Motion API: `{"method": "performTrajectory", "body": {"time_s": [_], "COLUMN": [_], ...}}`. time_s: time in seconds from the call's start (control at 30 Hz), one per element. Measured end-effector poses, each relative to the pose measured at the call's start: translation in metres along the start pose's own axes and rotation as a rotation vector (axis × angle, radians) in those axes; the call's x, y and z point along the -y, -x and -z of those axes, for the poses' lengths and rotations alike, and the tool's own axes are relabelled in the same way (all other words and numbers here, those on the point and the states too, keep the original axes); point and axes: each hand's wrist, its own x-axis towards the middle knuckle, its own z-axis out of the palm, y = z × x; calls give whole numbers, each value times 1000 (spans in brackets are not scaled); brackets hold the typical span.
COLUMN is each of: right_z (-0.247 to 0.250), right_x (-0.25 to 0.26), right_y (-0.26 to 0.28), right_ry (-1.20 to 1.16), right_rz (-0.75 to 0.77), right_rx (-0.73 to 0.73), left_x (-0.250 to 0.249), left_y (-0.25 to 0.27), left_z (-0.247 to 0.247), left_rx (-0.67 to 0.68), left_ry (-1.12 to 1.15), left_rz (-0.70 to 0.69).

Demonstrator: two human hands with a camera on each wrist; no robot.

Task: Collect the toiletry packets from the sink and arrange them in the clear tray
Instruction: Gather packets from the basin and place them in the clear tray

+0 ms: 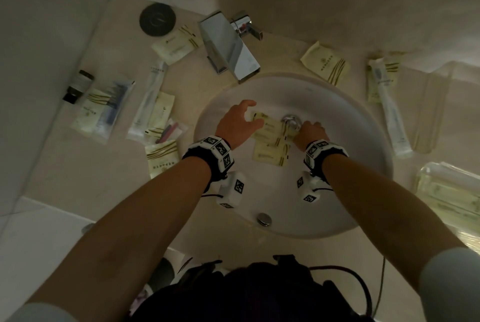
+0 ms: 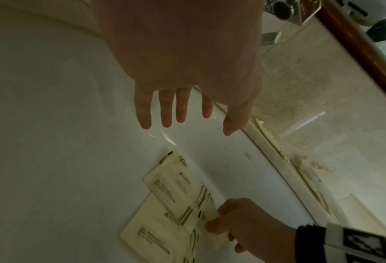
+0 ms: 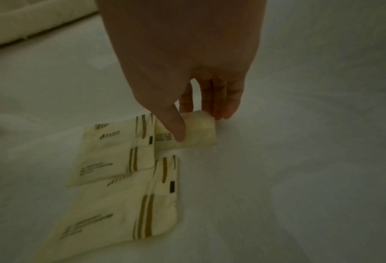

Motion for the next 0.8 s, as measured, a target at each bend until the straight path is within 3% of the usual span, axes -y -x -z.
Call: {"method": "performTrajectory", "body": {"time_s": [0.37,0.67,0.8], "right_z": [15,48,62], "right_x": [4,-1,-9], "right_y": [20,46,61], "right_ry": [15,-190,-251], "right_rz": [60,107,183], "right_rx": [58,-68,-56], "left_x": [-9,-29,-31], "left_y": [9,21,23], "left_z": [-2,1,-4], "left_rx": [20,37,44], "left_ry": [-27,-86,-92], "left_rz": [-27,-106,-161]}}
